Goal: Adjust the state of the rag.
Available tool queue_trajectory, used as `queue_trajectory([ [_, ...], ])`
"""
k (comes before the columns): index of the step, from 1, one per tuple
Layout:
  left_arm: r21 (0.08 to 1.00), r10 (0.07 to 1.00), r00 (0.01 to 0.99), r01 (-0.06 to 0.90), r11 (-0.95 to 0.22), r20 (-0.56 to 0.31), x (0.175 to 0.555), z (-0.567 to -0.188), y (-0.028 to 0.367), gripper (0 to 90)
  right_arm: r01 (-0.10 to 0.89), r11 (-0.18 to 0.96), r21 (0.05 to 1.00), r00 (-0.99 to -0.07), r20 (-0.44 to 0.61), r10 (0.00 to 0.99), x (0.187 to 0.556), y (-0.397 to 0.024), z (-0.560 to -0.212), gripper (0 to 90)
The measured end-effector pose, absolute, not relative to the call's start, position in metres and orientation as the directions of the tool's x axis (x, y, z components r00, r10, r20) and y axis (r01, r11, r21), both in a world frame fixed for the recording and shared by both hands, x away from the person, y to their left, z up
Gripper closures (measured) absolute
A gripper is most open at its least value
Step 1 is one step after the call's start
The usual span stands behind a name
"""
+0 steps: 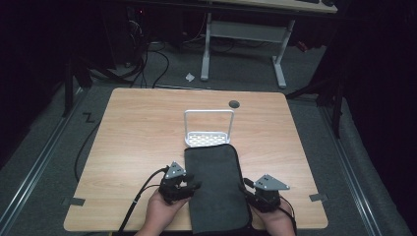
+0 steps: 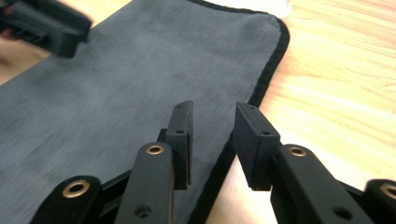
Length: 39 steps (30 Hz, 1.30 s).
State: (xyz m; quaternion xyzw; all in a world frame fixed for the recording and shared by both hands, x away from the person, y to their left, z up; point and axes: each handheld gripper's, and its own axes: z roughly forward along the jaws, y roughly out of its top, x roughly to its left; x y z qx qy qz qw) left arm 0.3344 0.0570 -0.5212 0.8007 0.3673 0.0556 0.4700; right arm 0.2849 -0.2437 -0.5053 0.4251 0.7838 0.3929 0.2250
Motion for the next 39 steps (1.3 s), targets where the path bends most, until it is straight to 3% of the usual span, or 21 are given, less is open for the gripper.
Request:
queue_trajectory([
  [14,0.756,0.672,0.723,0.528,-0.387,-0.161,0.351,-0.531,0.049,75.3,0.551,0.419,0.721,-0.545,-0.069,0.836,0.352,-0.223,-0.525,90.0],
  [39,0.737,0.617,0.752,0.549,-0.395,-0.231,0.313,-0.531,0.088,76.9,0.519,0.467,0.716,-0.639,-0.038,0.768,0.295,-0.208,-0.526,88.9],
])
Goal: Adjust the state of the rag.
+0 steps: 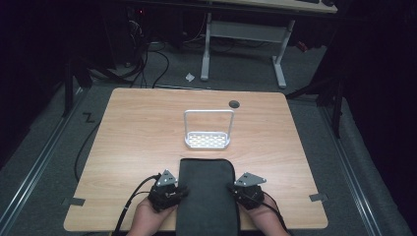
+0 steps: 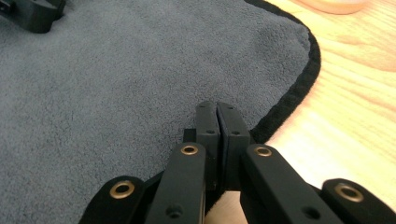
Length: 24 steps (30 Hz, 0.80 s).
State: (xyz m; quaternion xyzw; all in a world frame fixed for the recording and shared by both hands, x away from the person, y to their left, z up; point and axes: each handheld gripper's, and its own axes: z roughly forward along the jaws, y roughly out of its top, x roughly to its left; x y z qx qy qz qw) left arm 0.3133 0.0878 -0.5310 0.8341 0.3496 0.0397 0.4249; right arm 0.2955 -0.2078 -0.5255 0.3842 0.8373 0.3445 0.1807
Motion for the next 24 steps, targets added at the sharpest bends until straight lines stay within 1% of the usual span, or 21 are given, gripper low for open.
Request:
queue_trajectory([
  [2,0.735,0.615,0.752,0.553,-0.393,-0.237,0.314,-0.529,0.088,75.1,0.511,0.472,0.718,-0.641,-0.047,0.766,0.293,-0.207,-0.526,88.8],
  [6,0.758,0.643,0.730,0.549,-0.351,-0.231,0.326,-0.520,0.091,67.2,0.512,0.458,0.727,-0.638,-0.035,0.769,0.293,-0.208,-0.527,88.4],
  [8,0.767,0.669,0.706,0.556,-0.320,-0.233,0.339,-0.516,0.093,63.5,0.512,0.454,0.729,-0.637,-0.032,0.770,0.293,-0.208,-0.527,88.3],
  [11,0.782,0.710,0.670,0.554,-0.285,-0.217,0.360,-0.516,0.096,55.6,0.505,0.462,0.729,-0.640,-0.042,0.767,0.292,-0.208,-0.528,88.3],
  [14,0.769,0.743,0.628,0.587,-0.254,-0.233,0.380,-0.519,0.094,50.1,0.505,0.460,0.730,-0.642,-0.039,0.766,0.293,-0.208,-0.528,88.3],
  [17,0.731,0.762,0.590,0.639,-0.239,-0.266,0.395,-0.527,0.092,48.1,0.505,0.459,0.731,-0.641,-0.039,0.766,0.292,-0.208,-0.528,88.3],
  [18,0.717,0.767,0.579,0.656,-0.237,-0.277,0.397,-0.529,0.091,48.7,0.505,0.459,0.731,-0.641,-0.038,0.766,0.292,-0.209,-0.528,88.3],
  [20,0.711,0.771,0.569,0.666,-0.227,-0.287,0.397,-0.530,0.089,53.0,0.504,0.459,0.732,-0.642,-0.038,0.766,0.292,-0.209,-0.528,88.3],
  [22,0.702,0.780,0.559,0.674,-0.231,-0.280,0.395,-0.529,0.086,63.7,0.503,0.457,0.733,-0.643,-0.036,0.765,0.293,-0.209,-0.528,87.8],
  [24,0.698,0.781,0.557,0.678,-0.231,-0.283,0.394,-0.530,0.085,70.0,0.508,0.449,0.735,-0.642,-0.024,0.766,0.293,-0.209,-0.527,85.3],
])
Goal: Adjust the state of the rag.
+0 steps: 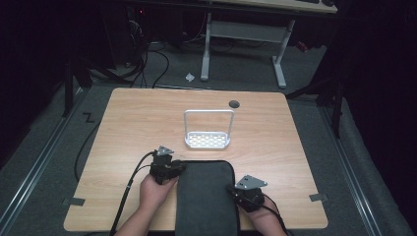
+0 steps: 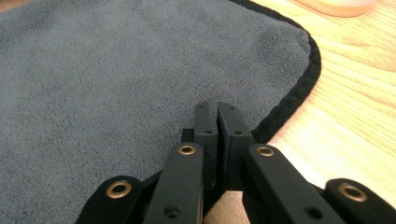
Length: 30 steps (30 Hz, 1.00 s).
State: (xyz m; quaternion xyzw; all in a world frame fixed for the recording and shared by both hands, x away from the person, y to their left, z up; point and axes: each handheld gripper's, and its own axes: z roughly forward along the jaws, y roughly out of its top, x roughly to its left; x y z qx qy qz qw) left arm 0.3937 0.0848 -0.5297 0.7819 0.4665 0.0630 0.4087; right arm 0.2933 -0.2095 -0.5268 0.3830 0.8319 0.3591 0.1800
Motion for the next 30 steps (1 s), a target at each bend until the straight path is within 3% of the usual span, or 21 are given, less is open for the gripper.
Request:
queue_trajectory([
  [3,0.708,0.770,0.571,0.667,-0.234,-0.284,0.392,-0.532,0.085,76.3,0.504,0.411,0.759,-0.619,-0.015,0.786,0.299,-0.209,-0.521,81.0],
  [9,0.735,0.754,0.589,0.642,-0.217,-0.292,0.389,-0.537,0.089,78.7,0.546,0.349,0.761,-0.530,-0.009,0.848,0.338,-0.206,-0.516,59.5],
  [17,0.743,0.751,0.593,0.634,-0.213,-0.291,0.387,-0.538,0.090,77.9,0.603,0.335,0.724,-0.504,0.020,0.863,0.363,-0.200,-0.528,48.3],
  [24,0.745,0.755,0.591,0.632,-0.214,-0.285,0.386,-0.538,0.089,77.3,0.604,0.320,0.730,-0.503,0.038,0.863,0.361,-0.200,-0.530,53.2],
  [30,0.744,0.755,0.590,0.633,-0.213,-0.286,0.386,-0.538,0.090,77.2,0.601,0.315,0.734,-0.519,0.059,0.853,0.358,-0.197,-0.531,69.3],
])
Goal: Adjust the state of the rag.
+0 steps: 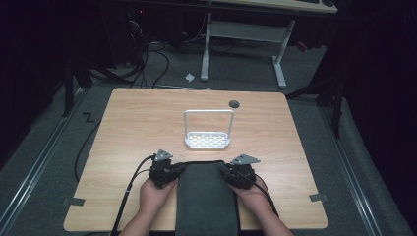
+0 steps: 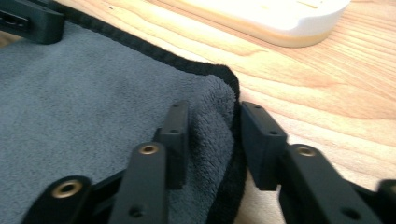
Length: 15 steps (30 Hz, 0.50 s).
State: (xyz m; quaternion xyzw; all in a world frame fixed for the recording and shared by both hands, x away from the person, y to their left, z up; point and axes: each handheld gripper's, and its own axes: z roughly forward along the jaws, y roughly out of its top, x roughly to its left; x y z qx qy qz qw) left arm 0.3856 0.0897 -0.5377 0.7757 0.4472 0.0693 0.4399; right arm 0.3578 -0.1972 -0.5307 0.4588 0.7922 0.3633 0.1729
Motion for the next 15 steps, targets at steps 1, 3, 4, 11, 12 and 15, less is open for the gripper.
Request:
queue_trajectory([
  [1,0.744,0.754,0.591,0.633,-0.213,-0.287,0.3856,-0.5377,0.0898,77.1,0.602,0.316,0.733,-0.525,0.066,0.848,0.3575,-0.1968,-0.5306,72.7],
  [3,0.745,0.753,0.592,0.632,-0.215,-0.286,0.3855,-0.5376,0.0896,76.8,0.602,0.320,0.732,-0.531,0.068,0.844,0.3568,-0.1954,-0.5305,76.0],
  [4,0.745,0.754,0.593,0.631,-0.215,-0.284,0.3855,-0.5376,0.0895,76.8,0.603,0.323,0.730,-0.536,0.070,0.842,0.3569,-0.1950,-0.5302,77.1],
  [11,0.742,0.754,0.588,0.637,-0.209,-0.292,0.3862,-0.5377,0.0905,77.4,0.569,0.331,0.752,-0.546,0.045,0.837,0.3558,-0.1950,-0.5275,79.0],
  [12,0.739,0.753,0.585,0.642,-0.204,-0.300,0.3867,-0.5378,0.0913,77.6,0.565,0.329,0.757,-0.544,0.042,0.838,0.3553,-0.1948,-0.5265,79.0],
  [15,0.736,0.748,0.582,0.650,-0.191,-0.320,0.3872,-0.5380,0.0929,78.5,0.557,0.314,0.769,-0.539,0.047,0.841,0.3532,-0.1949,-0.5230,79.0],
])
